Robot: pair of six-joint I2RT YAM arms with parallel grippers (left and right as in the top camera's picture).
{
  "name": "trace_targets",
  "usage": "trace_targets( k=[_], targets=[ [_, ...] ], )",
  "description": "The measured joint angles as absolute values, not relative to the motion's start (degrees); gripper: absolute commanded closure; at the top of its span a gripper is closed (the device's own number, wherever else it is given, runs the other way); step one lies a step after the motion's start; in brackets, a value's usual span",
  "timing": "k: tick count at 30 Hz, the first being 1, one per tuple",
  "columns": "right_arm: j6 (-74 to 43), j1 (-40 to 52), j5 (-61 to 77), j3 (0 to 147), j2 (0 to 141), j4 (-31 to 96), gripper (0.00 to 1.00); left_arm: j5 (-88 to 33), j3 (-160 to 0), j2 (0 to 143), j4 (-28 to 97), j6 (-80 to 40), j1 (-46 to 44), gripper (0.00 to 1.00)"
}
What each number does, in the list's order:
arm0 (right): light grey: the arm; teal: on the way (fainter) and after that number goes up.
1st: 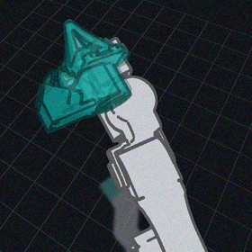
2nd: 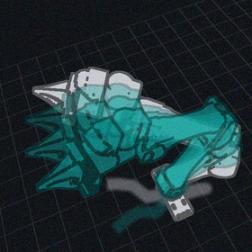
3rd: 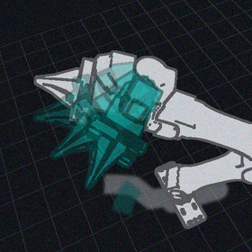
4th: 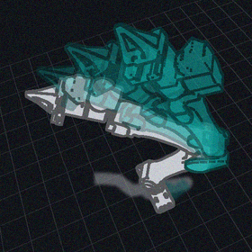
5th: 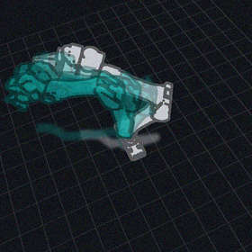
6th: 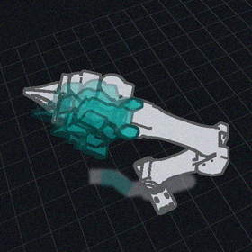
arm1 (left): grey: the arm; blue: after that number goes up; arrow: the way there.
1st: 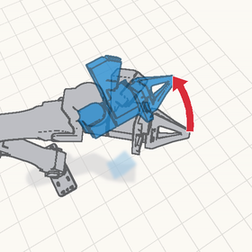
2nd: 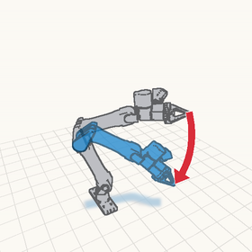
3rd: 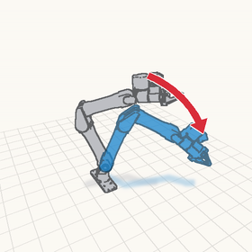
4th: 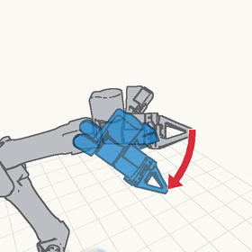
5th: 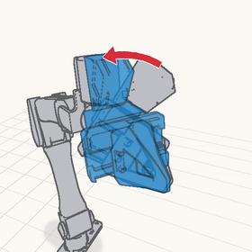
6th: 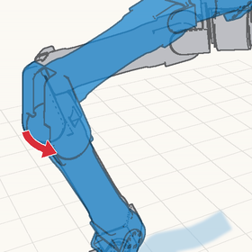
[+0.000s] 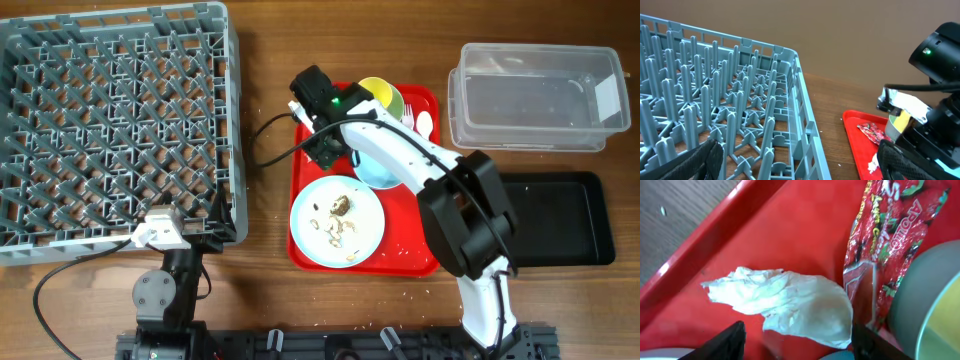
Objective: Sort waste into correct bins and load items into the dishwasher rack
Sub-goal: 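Grasp the white tissue on the tray with the right gripper, carry to clear bin, then grasp the red candy wrapper with the right gripper, drop into clear bin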
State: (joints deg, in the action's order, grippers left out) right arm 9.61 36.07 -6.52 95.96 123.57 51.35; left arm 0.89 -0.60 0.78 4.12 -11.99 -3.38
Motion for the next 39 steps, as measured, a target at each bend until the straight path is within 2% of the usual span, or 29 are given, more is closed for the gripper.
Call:
trace_targets(
  k=[2,3,5,8,11,14,17,18,19,20,22,25,28,30,32,33,35,36,37,39],
  targets=[
    [10.2,36.07,-6.52,94.76,123.57,50.41,0.47,0.89,-0.6,0.78,4.12,-11.99,-3.38,0.0],
    [10.24,36.07,-6.52,93.84,123.57,50.06,0.53,0.89,-0.6,0.78,4.12,-11.99,-3.38,0.0],
    [10.46,36.07,-6.52,93.43,123.57,47.62,0.96,0.86,-0.6,0.78,4.14,-11.99,-3.38,0.0],
    [10.13,36.07,-7.2,93.43,123.57,44.91,0.96,0.86,-0.6,0.78,4.12,-11.99,-3.38,0.0],
    [5.06,36.05,-10.63,95.55,123.17,45.82,0.96,0.89,-0.6,0.78,4.12,-11.99,-3.38,0.0],
    [-1.45,33.89,-12.78,98.85,114.85,46.26,0.96,0.89,-0.6,0.78,4.12,-11.99,-3.38,0.0],
    [-7.77,23.29,-14.7,102.19,101.58,45.74,0.96,0.89,-0.6,0.78,4.12,-11.99,-3.38,0.0],
    [-11.22,15.18,-16.01,102.96,97.69,46.98,0.96,0.86,-0.6,0.78,4.12,-11.99,-3.38,0.0],
    [-13.56,8.84,-16.36,103.39,96.75,49.78,0.76,0.86,-0.6,0.78,4.12,-11.99,-3.38,0.0],
    [-15.94,2.42,-16.88,103.13,96.97,51.92,0.01,0.89,-0.6,0.78,4.12,-11.99,-3.38,0.0],
    [-17.04,-7.05,-12.67,101.84,100.05,52.64,0.0,0.89,-0.6,0.8,4.12,-11.99,-3.38,0.0],
    [-13.98,-12.97,-1.91,101.23,106.0,54.0,0.0,0.86,-0.6,0.78,4.12,-11.99,-3.38,0.0],
    [-11.03,-12.91,10.24,100.57,107.04,55.18,0.01,0.86,-0.6,0.78,4.12,-11.99,-3.38,0.0],
    [-4.62,-11.81,21.65,100.57,106.91,55.42,0.05,0.89,-0.6,0.78,4.12,-12.01,-3.38,0.0],
    [0.54,-6.98,28.67,100.57,105.93,55.68,0.09,0.89,-0.6,0.78,4.12,-11.99,-3.38,0.0],
    [3.18,-0.03,30.76,100.57,104.88,55.29,0.1,0.89,-0.6,0.78,4.12,-11.99,-3.38,0.0],
    [5.15,12.99,25.54,100.57,104.49,55.11,0.13,0.89,-0.6,0.78,4.12,-11.99,-3.38,0.0],
    [5.93,20.12,20.64,100.57,104.68,54.46,0.29,0.89,-0.6,0.78,4.14,-11.99,-3.38,0.0],
    [6.13,24.97,17.15,100.57,104.84,53.56,0.35,0.86,-0.6,0.78,4.12,-11.99,-3.38,0.0],
    [6.68,31.86,8.64,100.64,106.83,50.59,0.35,0.86,-0.6,0.78,4.12,-11.99,-3.38,0.0]
  ],
)
